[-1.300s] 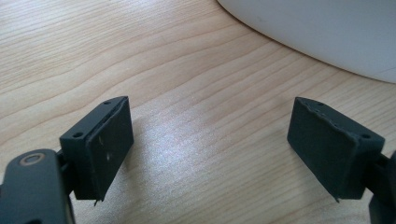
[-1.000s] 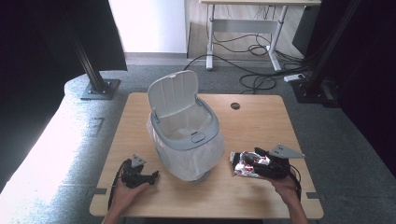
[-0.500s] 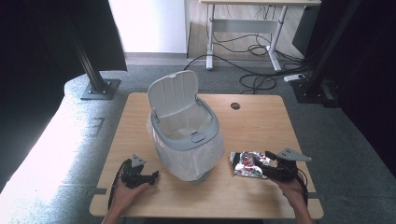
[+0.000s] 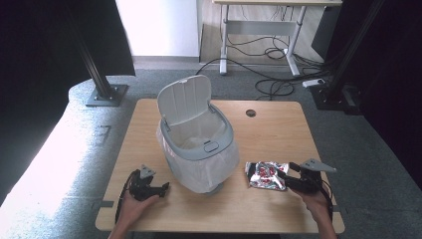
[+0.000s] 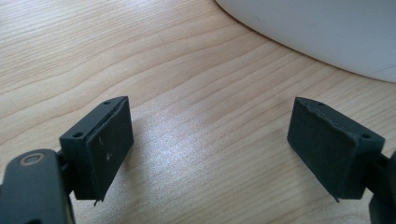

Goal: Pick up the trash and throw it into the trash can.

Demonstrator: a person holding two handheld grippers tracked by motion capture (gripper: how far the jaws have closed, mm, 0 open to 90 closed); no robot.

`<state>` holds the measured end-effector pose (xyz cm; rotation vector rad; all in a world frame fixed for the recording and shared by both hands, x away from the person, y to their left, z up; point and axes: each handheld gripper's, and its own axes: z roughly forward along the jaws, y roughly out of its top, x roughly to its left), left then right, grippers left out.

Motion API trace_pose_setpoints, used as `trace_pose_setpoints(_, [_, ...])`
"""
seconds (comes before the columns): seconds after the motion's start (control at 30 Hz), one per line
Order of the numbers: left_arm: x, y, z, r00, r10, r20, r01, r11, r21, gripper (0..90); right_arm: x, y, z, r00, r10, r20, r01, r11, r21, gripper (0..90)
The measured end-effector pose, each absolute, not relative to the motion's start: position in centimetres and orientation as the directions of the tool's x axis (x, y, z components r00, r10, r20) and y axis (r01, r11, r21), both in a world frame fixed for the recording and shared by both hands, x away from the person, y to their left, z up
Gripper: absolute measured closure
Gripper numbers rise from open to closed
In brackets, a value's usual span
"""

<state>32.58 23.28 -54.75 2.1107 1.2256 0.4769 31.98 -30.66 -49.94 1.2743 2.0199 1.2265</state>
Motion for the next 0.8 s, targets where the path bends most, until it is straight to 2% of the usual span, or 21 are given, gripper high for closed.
trace_pose_setpoints(0.2, [32.6, 23.3, -54.7, 0.499, 0.867, -0.008, 0.633, -0.358, 0.686, 14.2, 32.2, -31.4, -50.7, -0.429, 0.9, 0.084, 0.513, 0.165, 0.842, 35.3])
trace_pose_setpoints(0.8, [32.6, 23.3, -54.7, 0.499, 0.867, -0.008, 0.633, -0.358, 0.686, 14.2, 33.0, -31.4, -53.4, -0.4, 0.912, 0.09, 0.608, 0.191, 0.77, 33.3])
